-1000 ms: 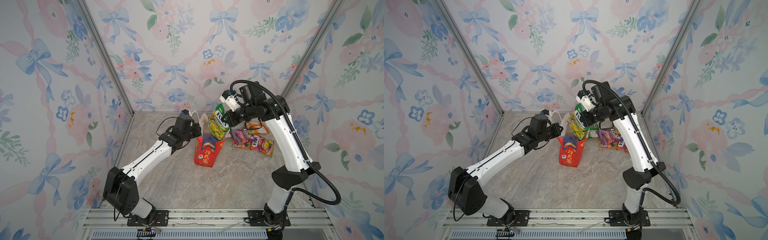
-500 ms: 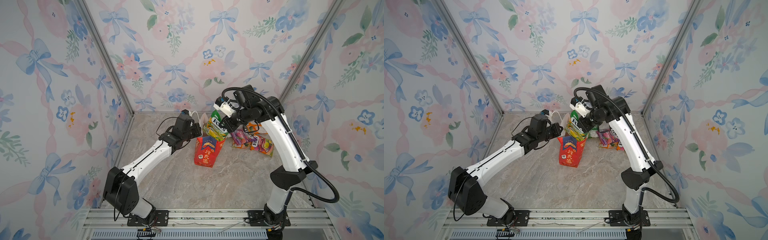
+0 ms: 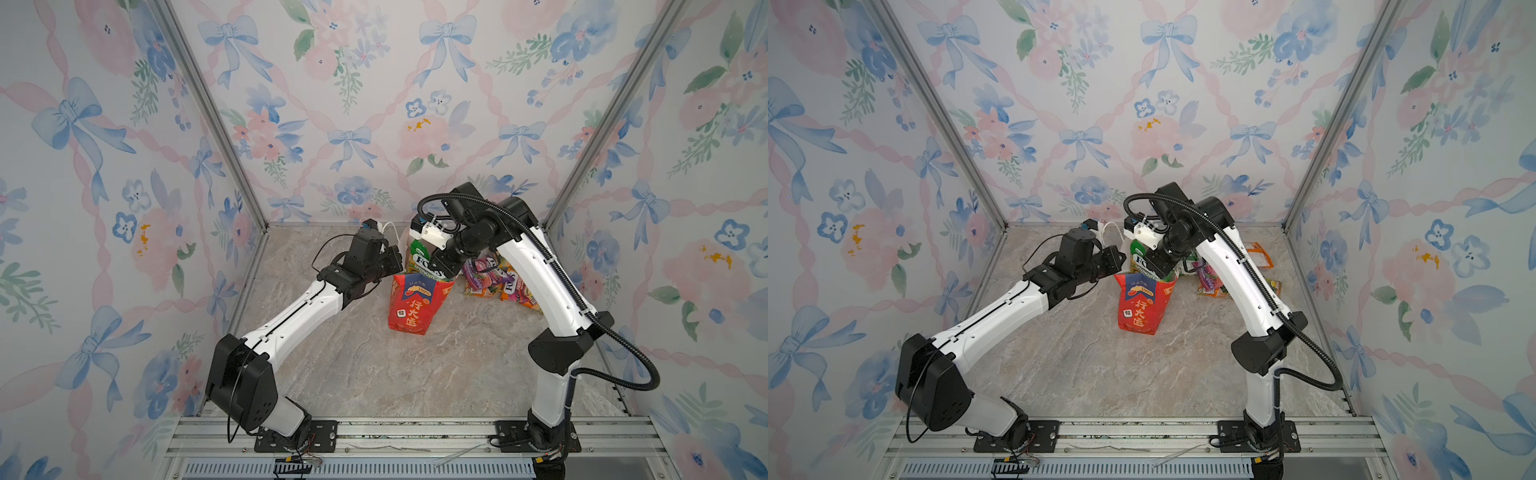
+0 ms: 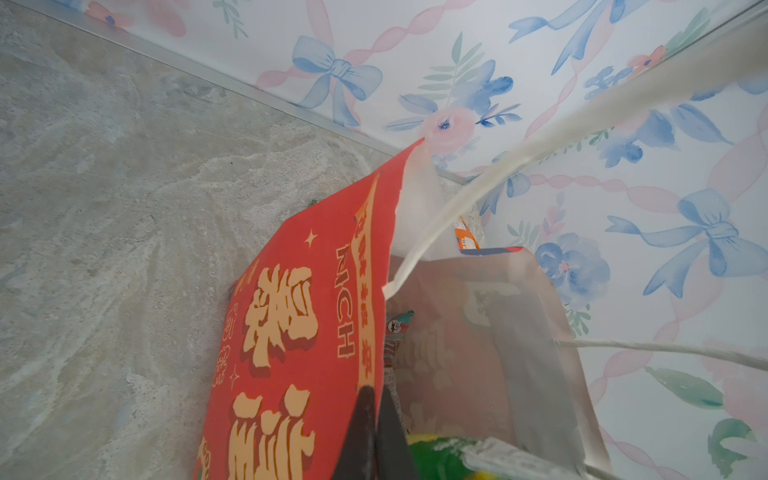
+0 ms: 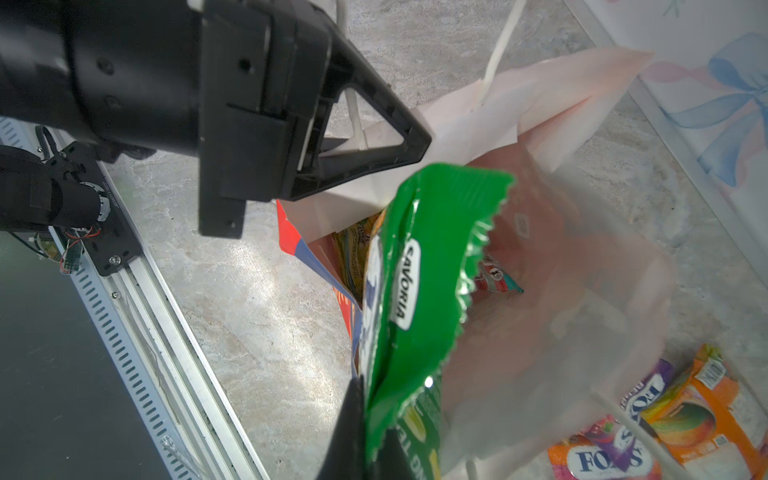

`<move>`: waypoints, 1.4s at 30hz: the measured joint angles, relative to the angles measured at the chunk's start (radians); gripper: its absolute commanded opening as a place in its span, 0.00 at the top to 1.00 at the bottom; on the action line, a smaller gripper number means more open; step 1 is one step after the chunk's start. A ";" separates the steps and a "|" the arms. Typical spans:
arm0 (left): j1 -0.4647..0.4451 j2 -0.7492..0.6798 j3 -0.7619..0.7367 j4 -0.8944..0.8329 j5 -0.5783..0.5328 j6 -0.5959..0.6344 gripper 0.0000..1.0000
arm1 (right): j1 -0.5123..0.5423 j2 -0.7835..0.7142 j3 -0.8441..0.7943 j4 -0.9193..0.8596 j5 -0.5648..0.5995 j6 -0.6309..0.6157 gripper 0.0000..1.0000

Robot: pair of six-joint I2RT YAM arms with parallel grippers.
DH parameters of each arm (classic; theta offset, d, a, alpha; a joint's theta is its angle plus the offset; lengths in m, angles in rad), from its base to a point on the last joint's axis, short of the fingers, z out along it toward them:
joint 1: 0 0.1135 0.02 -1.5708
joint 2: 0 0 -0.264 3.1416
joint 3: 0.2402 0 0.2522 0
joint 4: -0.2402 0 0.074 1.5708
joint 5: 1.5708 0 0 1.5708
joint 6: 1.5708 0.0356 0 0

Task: Place the snacks into the paper bag
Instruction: 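Lower the green Fox's packet into the bag and open the right gripper, then move the right gripper away from the bag toward the purple Fox's Berries packet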

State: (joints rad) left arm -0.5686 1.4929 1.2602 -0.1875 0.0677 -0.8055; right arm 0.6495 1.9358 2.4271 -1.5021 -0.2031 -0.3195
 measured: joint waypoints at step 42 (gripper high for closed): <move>0.000 -0.007 -0.008 0.000 -0.004 0.000 1.00 | 0.027 0.014 0.021 0.085 0.057 -0.016 0.58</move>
State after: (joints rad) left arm -0.5686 1.4857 1.2526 -0.1875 0.0639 -0.8055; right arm 0.6762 1.9499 2.4477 -1.4170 -0.1463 -0.3355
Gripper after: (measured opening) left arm 0.048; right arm 0.373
